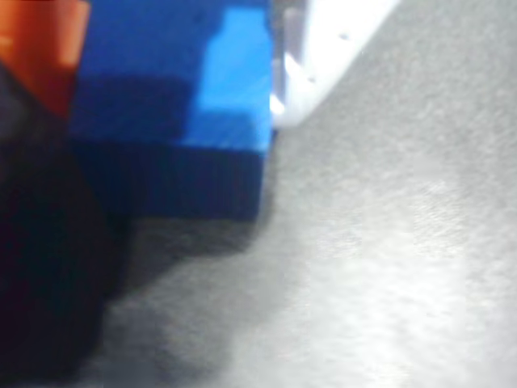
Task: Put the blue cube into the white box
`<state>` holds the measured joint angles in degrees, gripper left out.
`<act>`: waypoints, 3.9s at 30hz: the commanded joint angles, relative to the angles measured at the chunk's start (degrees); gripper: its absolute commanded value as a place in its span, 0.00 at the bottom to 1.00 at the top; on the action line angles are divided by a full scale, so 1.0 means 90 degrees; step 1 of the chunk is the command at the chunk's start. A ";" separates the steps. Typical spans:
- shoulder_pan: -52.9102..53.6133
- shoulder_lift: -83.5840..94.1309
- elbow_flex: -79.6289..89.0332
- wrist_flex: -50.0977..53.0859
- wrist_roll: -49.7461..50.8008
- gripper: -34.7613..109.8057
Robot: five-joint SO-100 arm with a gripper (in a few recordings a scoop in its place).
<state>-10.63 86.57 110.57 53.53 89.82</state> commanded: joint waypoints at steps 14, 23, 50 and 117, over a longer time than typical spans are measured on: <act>0.2500 0.1816 -0.2070 0.5381 0.1309 0.24; 0.5801 0.2334 -0.1211 0.5527 0.0107 0.24; 0.8936 0.4893 0.1035 0.5527 -0.1445 0.24; 0.1348 0.4072 0.1602 0.0645 -0.2559 0.24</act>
<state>2.20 118.83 123.05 60.47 66.27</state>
